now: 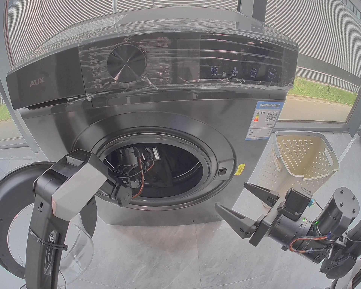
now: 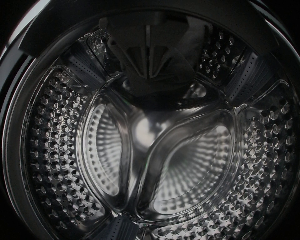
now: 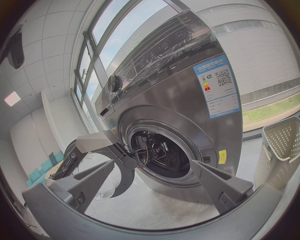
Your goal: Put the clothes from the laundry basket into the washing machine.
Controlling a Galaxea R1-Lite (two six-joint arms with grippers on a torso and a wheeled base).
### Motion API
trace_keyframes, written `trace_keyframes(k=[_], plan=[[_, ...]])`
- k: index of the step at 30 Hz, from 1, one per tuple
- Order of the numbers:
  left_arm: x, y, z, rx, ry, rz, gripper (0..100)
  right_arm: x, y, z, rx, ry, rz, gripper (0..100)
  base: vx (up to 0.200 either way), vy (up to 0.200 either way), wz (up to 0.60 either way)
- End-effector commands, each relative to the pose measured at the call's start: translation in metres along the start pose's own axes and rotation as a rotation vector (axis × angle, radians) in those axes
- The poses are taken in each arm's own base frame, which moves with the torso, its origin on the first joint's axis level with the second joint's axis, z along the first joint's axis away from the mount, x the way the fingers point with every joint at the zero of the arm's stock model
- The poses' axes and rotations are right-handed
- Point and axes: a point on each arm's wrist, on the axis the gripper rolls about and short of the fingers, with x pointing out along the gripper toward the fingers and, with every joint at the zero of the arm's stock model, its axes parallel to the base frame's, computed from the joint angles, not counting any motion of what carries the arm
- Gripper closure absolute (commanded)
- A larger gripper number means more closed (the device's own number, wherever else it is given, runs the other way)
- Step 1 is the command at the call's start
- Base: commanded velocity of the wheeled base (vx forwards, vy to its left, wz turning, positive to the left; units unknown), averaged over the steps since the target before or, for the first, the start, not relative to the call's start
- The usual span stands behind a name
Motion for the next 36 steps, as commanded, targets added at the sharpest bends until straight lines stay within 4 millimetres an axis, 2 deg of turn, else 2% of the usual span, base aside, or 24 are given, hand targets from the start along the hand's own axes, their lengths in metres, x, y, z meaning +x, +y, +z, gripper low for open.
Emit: trace_keyframes(k=[1, 2, 3, 7, 10, 11, 13, 16, 19, 26, 29, 36], plan=[[-0.002, 0.008, -0.007, -0.002, 0.017, 0.015, 100, 0.000, 0.000, -0.001, 0.000, 0.004, -0.004, 0, 0.000, 0.000, 0.00], [-0.003, 0.008, -0.007, -0.003, 0.019, 0.015, 100, 0.000, 0.000, -0.001, 0.000, 0.004, -0.005, 0, 0.000, 0.000, 0.00], [-0.003, 0.008, -0.008, -0.003, 0.021, 0.014, 0, 0.000, 0.000, -0.001, 0.001, 0.002, -0.005, 0, 0.000, 0.000, 0.00], [-0.005, 0.003, -0.004, -0.033, 0.011, 0.003, 0, 0.000, -0.001, -0.001, 0.001, 0.004, -0.007, 0, 0.000, 0.000, 0.00], [-0.028, -0.022, 0.010, -0.074, 0.045, -0.057, 0, 0.000, -0.001, -0.003, 0.000, 0.015, -0.009, 0, 0.000, 0.000, 0.00], [-0.042, -0.031, 0.013, -0.070, 0.079, -0.087, 0, 0.000, -0.001, -0.004, 0.000, 0.017, -0.010, 0, 0.000, 0.000, 0.00], [-0.061, -0.044, 0.010, -0.060, 0.133, -0.139, 0, 0.002, -0.001, -0.005, -0.001, 0.020, -0.009, 0, 0.000, 0.000, 0.00], [-0.083, -0.050, 0.005, -0.037, 0.196, -0.171, 0, 0.005, -0.001, -0.010, -0.003, 0.038, -0.011, 0, 0.000, 0.000, 0.00], [-0.093, -0.049, -0.001, -0.002, 0.227, -0.172, 0, 0.006, -0.001, -0.011, -0.003, 0.043, -0.012, 0, 0.000, 0.000, 0.00], [-0.092, -0.042, -0.003, 0.029, 0.214, -0.156, 0, 0.003, -0.003, -0.010, -0.003, 0.040, -0.018, 0, 0.000, 0.000, 0.00], [-0.081, -0.041, 0.000, 0.025, 0.197, -0.148, 0, 0.003, -0.006, -0.008, -0.003, 0.032, -0.032, 0, 0.000, 0.000, 0.00], [-0.058, -0.030, -0.017, 0.038, 0.238, -0.106, 0, 0.006, -0.006, -0.006, -0.007, 0.022, -0.027, 0, 0.000, 0.000, 0.00]])
